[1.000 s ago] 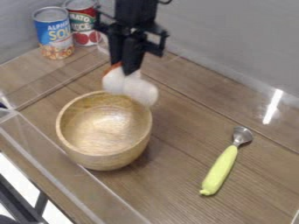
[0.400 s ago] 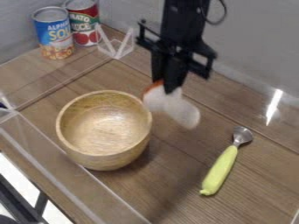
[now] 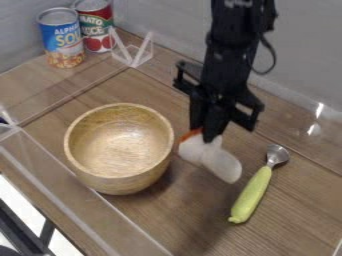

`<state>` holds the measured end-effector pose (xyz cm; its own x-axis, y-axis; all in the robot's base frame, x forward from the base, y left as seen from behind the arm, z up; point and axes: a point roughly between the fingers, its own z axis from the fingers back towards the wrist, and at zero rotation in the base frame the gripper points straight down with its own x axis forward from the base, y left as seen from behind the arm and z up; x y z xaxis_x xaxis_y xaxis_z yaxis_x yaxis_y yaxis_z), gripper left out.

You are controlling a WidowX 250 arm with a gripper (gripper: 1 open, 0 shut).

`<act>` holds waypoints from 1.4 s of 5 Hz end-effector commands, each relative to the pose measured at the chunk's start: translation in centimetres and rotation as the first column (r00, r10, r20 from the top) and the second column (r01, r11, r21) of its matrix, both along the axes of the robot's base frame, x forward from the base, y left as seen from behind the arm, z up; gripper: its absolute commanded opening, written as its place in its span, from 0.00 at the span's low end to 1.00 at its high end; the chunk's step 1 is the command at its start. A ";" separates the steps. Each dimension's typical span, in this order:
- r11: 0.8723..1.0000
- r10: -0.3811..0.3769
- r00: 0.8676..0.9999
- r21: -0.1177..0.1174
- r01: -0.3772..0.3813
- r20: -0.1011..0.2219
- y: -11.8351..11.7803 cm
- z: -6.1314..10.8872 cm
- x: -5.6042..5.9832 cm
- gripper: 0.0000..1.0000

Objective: Remove mushroom from inside the brown bowl and place it on the table

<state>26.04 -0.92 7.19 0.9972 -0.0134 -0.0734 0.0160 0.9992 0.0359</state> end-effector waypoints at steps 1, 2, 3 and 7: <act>1.000 -0.009 1.000 0.013 0.009 0.017 0.0 -0.5 0.4 0.00; 1.000 -0.007 1.000 0.017 0.007 0.018 0.3 -1.4 0.6 0.00; 1.000 0.000 1.000 0.016 0.000 0.031 0.6 -1.8 1.0 1.00; 0.998 0.060 0.997 -0.004 -0.060 0.044 2.2 -0.4 1.3 1.00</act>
<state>26.42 0.81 4.87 0.9939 0.0299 -0.1062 -0.0263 0.9990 0.0351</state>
